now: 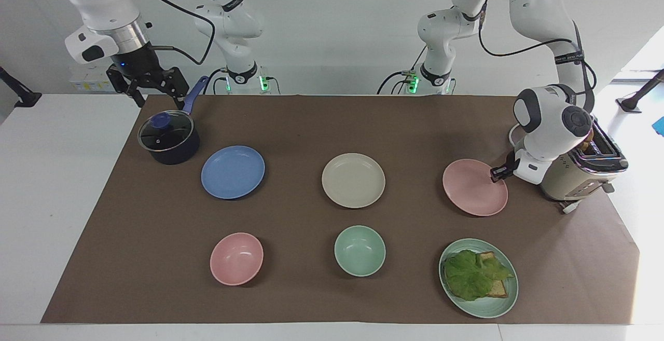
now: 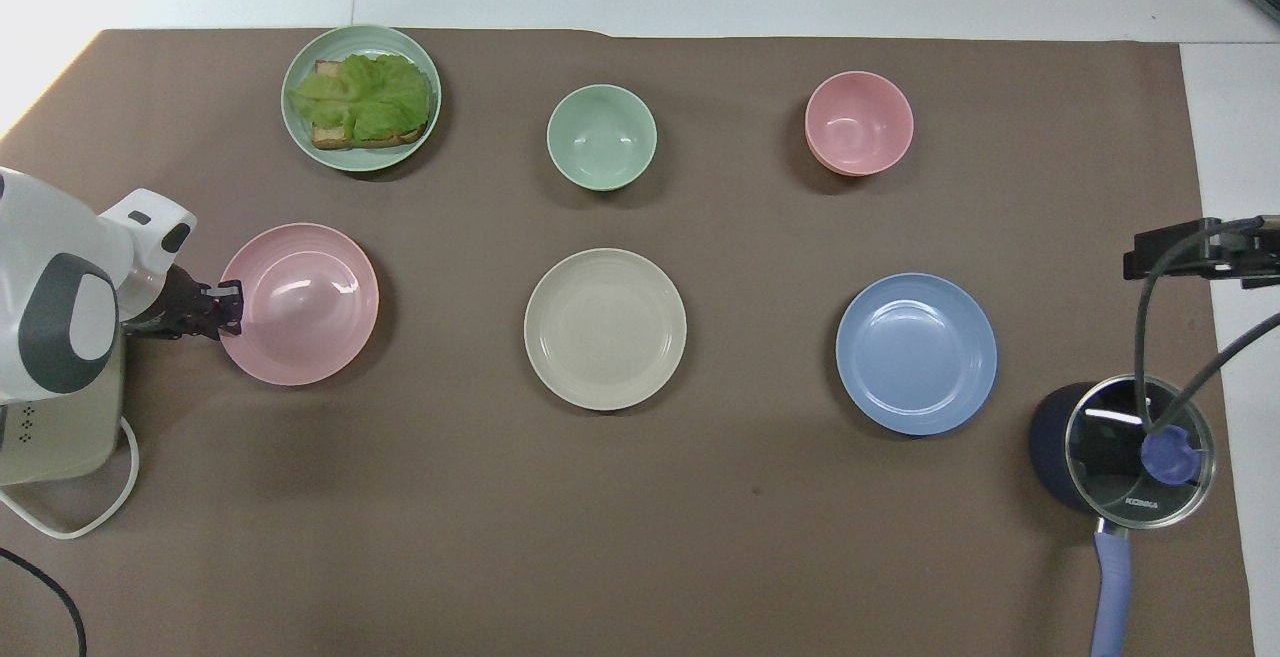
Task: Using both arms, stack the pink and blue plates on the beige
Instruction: 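Grasp the pink plate's rim with the left gripper, then carry the pink plate onto the beige plate with the left gripper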
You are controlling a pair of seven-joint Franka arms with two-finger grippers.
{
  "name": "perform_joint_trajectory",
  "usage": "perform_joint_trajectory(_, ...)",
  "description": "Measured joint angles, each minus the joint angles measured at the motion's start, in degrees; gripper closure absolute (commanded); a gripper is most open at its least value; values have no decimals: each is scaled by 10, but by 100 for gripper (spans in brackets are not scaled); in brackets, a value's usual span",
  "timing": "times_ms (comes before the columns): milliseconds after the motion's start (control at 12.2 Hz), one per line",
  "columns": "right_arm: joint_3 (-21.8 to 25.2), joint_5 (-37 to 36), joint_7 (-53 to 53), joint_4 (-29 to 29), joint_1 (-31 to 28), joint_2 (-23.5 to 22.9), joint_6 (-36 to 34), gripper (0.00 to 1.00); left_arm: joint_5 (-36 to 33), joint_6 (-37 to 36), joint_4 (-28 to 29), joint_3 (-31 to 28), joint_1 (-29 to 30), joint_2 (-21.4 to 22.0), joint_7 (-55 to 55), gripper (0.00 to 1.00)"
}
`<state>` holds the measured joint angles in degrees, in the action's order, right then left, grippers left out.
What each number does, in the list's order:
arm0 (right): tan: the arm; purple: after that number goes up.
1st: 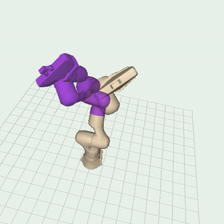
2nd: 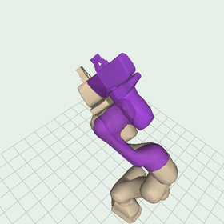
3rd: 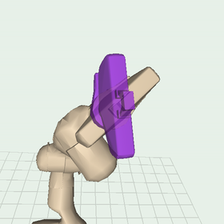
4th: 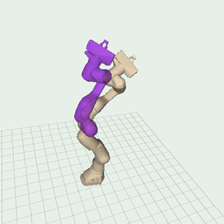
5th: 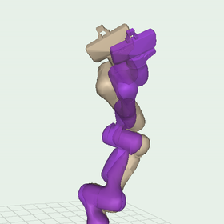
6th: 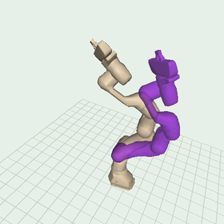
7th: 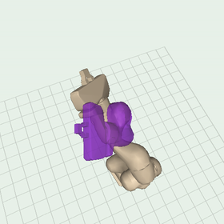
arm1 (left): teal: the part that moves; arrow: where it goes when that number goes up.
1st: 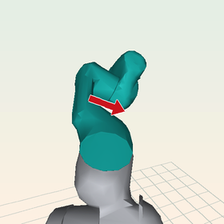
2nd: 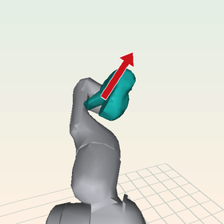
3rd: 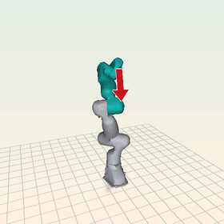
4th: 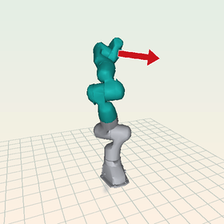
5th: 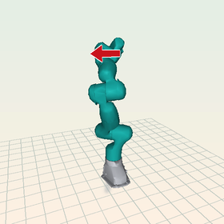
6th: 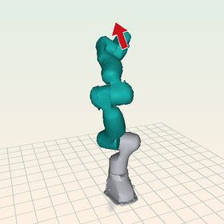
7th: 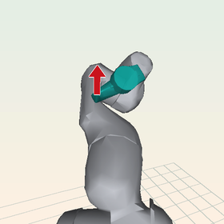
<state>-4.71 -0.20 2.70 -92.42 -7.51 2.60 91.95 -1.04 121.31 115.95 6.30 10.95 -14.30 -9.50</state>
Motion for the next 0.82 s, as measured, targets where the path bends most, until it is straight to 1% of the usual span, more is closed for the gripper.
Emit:
perform_joint_trajectory(163, 0, 0, 0, 0, 0, 0, 0, 0, 1, -22, -8, 3, -1, 8, 0, 100)
perform_joint_trajectory(245, 0, 0, 0, 0, 0, 0, 0, 0, 3, -46, -17, 6, -1, 12, -2, 100)
perform_joint_trajectory(327, 0, 0, 0, 0, 0, 0, 0, 0, 14, -87, -34, 13, -3, 16, -5, 100)
perform_joint_trajectory(490, 0, 0, 0, 0, 0, 0, 0, 0, 52, -197, -95, 22, -18, 27, -10, 100)
perform_joint_trajectory(571, 0, 0, 0, 0, -1, 0, 0, 0, 64, -238, -123, 29, -28, 35, -23, 100)
perform_joint_trajectory(653, 0, 0, 0, 0, -1, 0, 0, 0, 74, -261, -141, 38, -42, 45, -50, 100)
perform_joint_trajectory(816, 0, 0, 0, 0, -1, 0, 0, 0, 84, -266, -146, 57, -78, 56, -114, 100)
